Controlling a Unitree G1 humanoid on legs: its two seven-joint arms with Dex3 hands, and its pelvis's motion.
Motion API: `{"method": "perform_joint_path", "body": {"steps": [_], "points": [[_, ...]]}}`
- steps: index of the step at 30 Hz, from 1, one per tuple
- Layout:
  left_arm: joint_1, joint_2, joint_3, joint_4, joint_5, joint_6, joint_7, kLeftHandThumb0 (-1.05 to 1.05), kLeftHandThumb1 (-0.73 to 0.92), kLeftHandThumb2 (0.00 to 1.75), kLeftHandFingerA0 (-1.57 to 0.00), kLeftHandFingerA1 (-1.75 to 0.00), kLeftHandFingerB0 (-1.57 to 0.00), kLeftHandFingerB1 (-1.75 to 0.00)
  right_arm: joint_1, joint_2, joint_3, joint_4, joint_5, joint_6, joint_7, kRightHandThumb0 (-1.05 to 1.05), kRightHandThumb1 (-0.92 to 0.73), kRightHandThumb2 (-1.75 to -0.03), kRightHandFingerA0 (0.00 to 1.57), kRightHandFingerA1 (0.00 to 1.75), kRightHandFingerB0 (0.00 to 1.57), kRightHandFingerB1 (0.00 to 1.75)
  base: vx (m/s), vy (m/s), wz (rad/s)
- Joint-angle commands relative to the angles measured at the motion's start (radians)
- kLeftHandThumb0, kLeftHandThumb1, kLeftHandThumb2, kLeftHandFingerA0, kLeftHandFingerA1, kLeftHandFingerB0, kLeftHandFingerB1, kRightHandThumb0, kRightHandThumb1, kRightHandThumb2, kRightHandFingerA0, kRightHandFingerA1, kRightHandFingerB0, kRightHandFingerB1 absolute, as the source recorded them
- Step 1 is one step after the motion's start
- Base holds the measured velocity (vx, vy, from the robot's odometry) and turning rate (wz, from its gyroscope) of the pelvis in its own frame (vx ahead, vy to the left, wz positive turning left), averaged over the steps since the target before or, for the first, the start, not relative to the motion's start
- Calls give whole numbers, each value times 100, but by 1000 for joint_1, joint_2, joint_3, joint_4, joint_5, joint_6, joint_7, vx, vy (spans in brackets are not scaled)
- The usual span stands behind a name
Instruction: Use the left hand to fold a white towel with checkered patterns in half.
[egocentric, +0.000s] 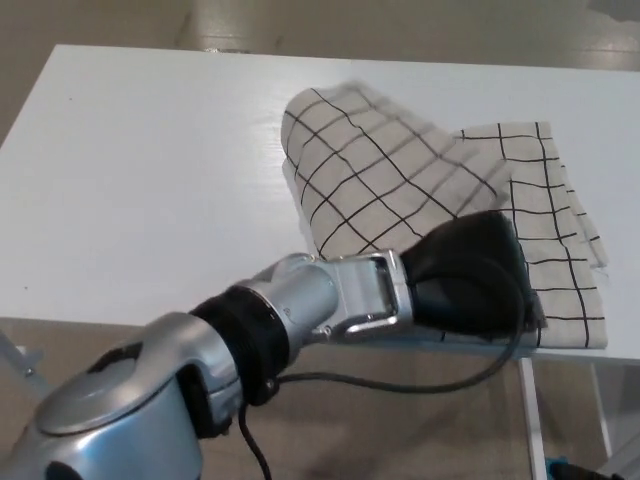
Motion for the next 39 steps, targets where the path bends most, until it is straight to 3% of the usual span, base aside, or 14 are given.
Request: {"method": "perform_joint_path", "body": {"steps": [1, 4, 5, 9, 10, 11, 12, 13, 21, 23, 30, 32, 37, 39], "points": [[79, -31, -47, -36, 35, -20, -61, -30, 52, 56, -84, -175, -75, -163, 13, 9, 3, -25, 7, 21, -10, -29, -65, -59, 57, 56, 67, 50, 0, 0, 0], [82, -29, -46, -41, 35, -18, -65, -30, 52, 56, -84, -175, -75, -163, 14, 9, 3, -27, 7, 23, -11, -29, -65, -59, 57, 56, 67, 50, 0, 0, 0], [162, -59, -1, 3, -107, -72, -277, -35, 52, 55, -86, -126, -84, -51, 3, 4, 3, -25, 14, 28, 1, -28, -64, -59, 57, 56, 68, 51, 0, 0, 0], [203, -71, 30, 16, -165, -98, -381, -35, 52, 55, -86, -126, -84, -51, -2, 2, 4, -24, 17, 30, 7, -28, -64, -59, 57, 56, 68, 51, 0, 0, 0], [222, -72, 42, -27, -183, -20, -511, -67, 56, 58, -2, -24, -19, -29, -3, 3, 5, -16, 17, 25, 7, -26, -65, -59, 58, 57, 68, 51, 0, 0, 0], [240, -59, 62, -89, -210, 54, -632, -82, 49, 86, 0, 0, -8, -24, -8, 4, 6, -2, 16, 18, 9, -26, -65, -59, 58, 57, 68, 51, 0, 0, 0], [240, -59, 62, -89, -210, 54, -632, -82, 49, 86, 0, 0, -8, -24, -8, 4, 6, -2, 16, 18, 9, -26, -65, -59, 58, 57, 68, 51, 0, 0, 6], [264, -27, 98, -192, -255, 136, -771, -82, 49, 87, 0, 0, -9, -25, -11, 4, 9, 15, 10, 5, 10, -26, -65, -59, 58, 57, 68, 51, 0, 0, 0], [236, 77, 237, -414, -363, 147, -814, -81, 48, 86, 0, 0, -9, -22, -5, 1, 1, 1, 18, 37, 10, -28, -65, -59, 57, 58, 68, 51, 0, 0, 0], [267, 172, 327, -644, -424, 125, -796, -75, 43, 87, 0, -10, -1, -27, 0, 6, 4, 15, 36, 25, 30, -27, -64, -59, 55, 57, 68, 51, 0, 0, 0], [293, 333, 459, -1013, -586, 76, -850, -73, 43, 86, -3, -11, -4, -32, -18, 8, 11, 64, -10, -24, -4, -29, -63, -59, 55, 56, 68, 51, 0, 0, 0], [295, 338, 464, -1026, -593, 78, -854, -73, 43, 86, -3, -11, -4, -32, -19, 7, 12, 66, -11, -26, -5, -29, -63, -59, 55, 56, 68, 51, 0, 0, 0], [387, 479, 552, -1231, -735, 79, -883, -72, 42, 86, -2, -13, -3, -32, -8, -5, 15, 67, -14, -29, 9, -35, -63, -59, 57, 54, 66, 50, 0, 0, 0], [483, 592, 626, -1341, -849, 92, -901, -72, 43, 86, -2, -13, -3, -32, 3, -7, 13, 62, -9, -36, 13, -34, -64, -59, 56, 54, 66, 50, 0, 0, 0]]}}
